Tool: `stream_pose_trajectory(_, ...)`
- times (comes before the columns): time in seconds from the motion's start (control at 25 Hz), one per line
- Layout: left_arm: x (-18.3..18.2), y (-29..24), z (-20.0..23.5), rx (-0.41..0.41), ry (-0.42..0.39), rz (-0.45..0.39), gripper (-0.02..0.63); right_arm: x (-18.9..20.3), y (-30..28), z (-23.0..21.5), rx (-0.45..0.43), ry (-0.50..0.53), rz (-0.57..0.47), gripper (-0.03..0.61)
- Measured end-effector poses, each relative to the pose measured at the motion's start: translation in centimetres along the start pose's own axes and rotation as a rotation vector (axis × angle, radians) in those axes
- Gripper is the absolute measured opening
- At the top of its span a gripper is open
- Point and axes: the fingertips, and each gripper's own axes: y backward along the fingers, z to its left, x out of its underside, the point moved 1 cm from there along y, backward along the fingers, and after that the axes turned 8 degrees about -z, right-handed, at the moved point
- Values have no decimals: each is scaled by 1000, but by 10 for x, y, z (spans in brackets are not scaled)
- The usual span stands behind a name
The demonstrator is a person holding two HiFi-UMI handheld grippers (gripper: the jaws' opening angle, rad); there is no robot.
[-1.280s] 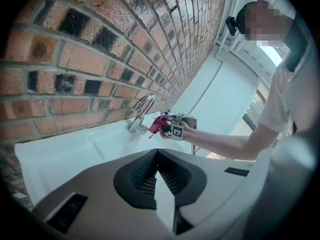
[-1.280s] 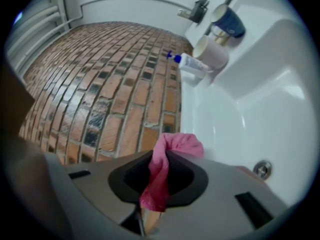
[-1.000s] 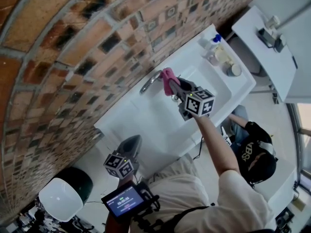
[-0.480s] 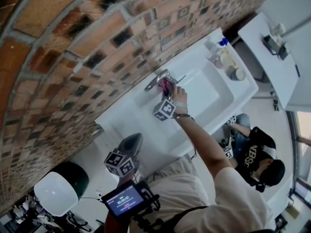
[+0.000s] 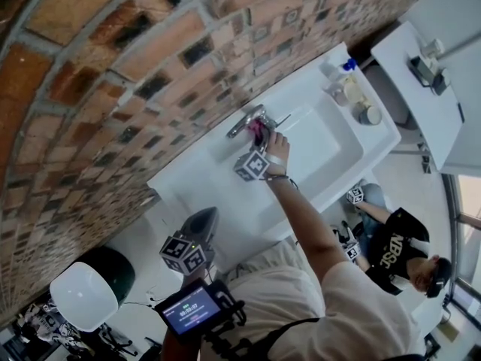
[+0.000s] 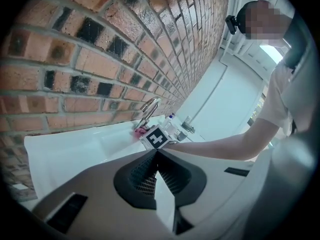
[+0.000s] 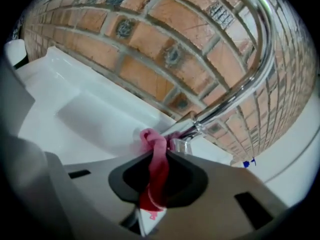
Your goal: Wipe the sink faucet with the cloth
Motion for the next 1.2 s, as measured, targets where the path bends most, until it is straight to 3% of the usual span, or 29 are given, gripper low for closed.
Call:
stream_pose_trajectory(0.32,-5,0,-4,12,-9,-5,3,-34,34,-64,-19,-62,-88,66)
stream_pose_trajectory(0.56,1,2,0,6,7,-6,3,-27,18,-73,-267,69,24,66)
stream_pose_trajectory(0.68,2,2,-1,9,14,-6,3,-24,9,-79,-396,75,102,66)
stream_pose_trajectory(0.84,1,3,-2,7,17,-9,3,-25,-13,-92,-558,-58,133,66)
stream_pose_trajectory(0.96,1,5,-1,4,25,-15,3,-4,-14,-79,-752,-256,272,64)
stream_pose_trajectory(1.08,2,7,0,-3,26,-16,3,7,-41,-92,-752,-338,287,61)
stream_pose_trajectory(1.2,5,8,2,-13,27,-12,3,11,-52,-93,-830,-462,302,61)
